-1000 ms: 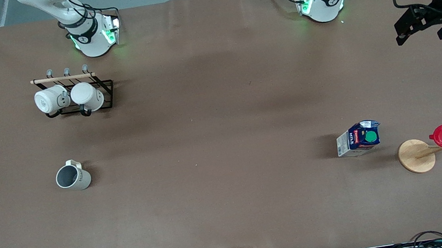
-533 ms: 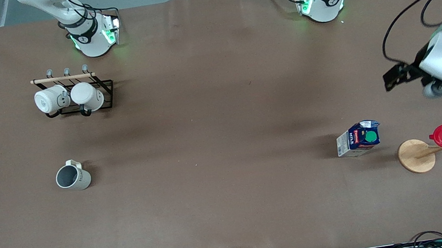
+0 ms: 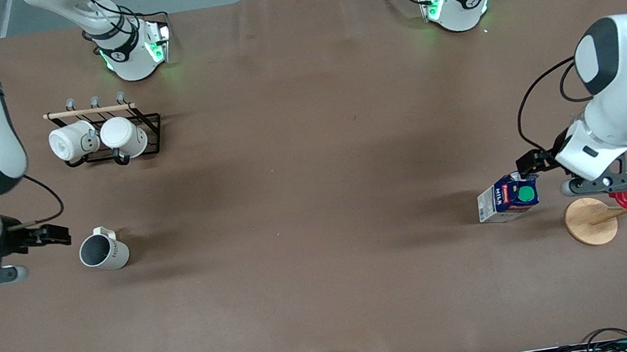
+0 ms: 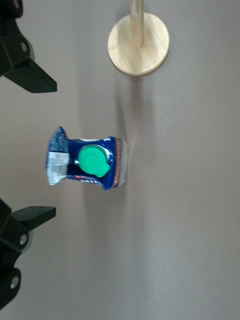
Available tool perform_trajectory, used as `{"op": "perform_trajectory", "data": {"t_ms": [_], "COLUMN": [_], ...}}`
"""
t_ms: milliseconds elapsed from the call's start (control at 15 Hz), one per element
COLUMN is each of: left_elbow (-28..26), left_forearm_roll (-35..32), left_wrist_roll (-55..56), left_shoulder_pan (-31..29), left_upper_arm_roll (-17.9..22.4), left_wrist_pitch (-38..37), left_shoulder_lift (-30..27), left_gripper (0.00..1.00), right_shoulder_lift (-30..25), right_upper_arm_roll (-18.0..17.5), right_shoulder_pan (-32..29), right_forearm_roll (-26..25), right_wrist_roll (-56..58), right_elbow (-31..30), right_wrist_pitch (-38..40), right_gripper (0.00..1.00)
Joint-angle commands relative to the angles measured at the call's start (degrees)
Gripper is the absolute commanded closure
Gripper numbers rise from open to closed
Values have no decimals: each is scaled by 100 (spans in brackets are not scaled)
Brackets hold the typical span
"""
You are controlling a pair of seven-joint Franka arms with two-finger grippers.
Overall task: Place cup and milk on table
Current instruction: 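Grasp the white mug with the right gripper while the left gripper grasps the milk carton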
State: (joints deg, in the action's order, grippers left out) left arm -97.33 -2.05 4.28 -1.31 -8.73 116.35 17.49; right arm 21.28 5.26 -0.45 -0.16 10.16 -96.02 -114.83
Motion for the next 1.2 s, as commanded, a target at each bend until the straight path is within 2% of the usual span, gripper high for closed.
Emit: {"op": "perform_trajectory", "data": {"t_ms": [0, 200, 533, 600, 667, 733, 800, 933, 1000, 1133], "left_elbow": [13, 4, -84, -93, -119, -136, -171, -181, -181, -189], "left_forearm_roll": [-138, -375, -367, -367, -367, -367, -367, -349, -349, -349], "left_wrist_roll": [-59, -68, -68, -68, -68, -68, -68, -42, -41, -33], "left_shoulder_pan": [8, 17, 17, 17, 17, 17, 17, 17, 9, 8], "left_upper_arm_roll": [-14, -23, -41, -58, -76, -76, -76, -85, -111, -120], "left_wrist_pitch": [177, 344, 406, 406, 406, 406, 406, 389, 362, 310], "left_shoulder_lift": [202, 378, 492, 492, 492, 510, 510, 510, 510, 475], "left_gripper": [5, 9, 17, 17, 19, 22, 26, 36, 39, 51], "right_shoulder_lift": [165, 235, 455, 525, 569, 578, 579, 674, 701, 702], "right_upper_arm_roll": [-7, -7, -7, -16, -16, -16, -16, -16, -25, -16], "right_shoulder_pan": [-86, -201, -192, -183, -166, -166, -157, -157, -131, -69], "right_forearm_roll": [52, 52, 52, 52, 60, 52, 52, 121, 357, 640], "right_wrist_roll": [459, 925, 1023, 1023, 1023, 1023, 1023, 1014, 1005, 961], "right_elbow": [-407, -1102, -1507, -1560, -1578, -1578, -1604, -1596, -1587, -1543], "right_wrist_pitch": [-747, -1778, -2420, -2552, -2614, -2615, -2615, -2641, -2632, -2536], "right_gripper": [0, 0, 0, 1, 6, 17, 41, 76, 96, 100]}}
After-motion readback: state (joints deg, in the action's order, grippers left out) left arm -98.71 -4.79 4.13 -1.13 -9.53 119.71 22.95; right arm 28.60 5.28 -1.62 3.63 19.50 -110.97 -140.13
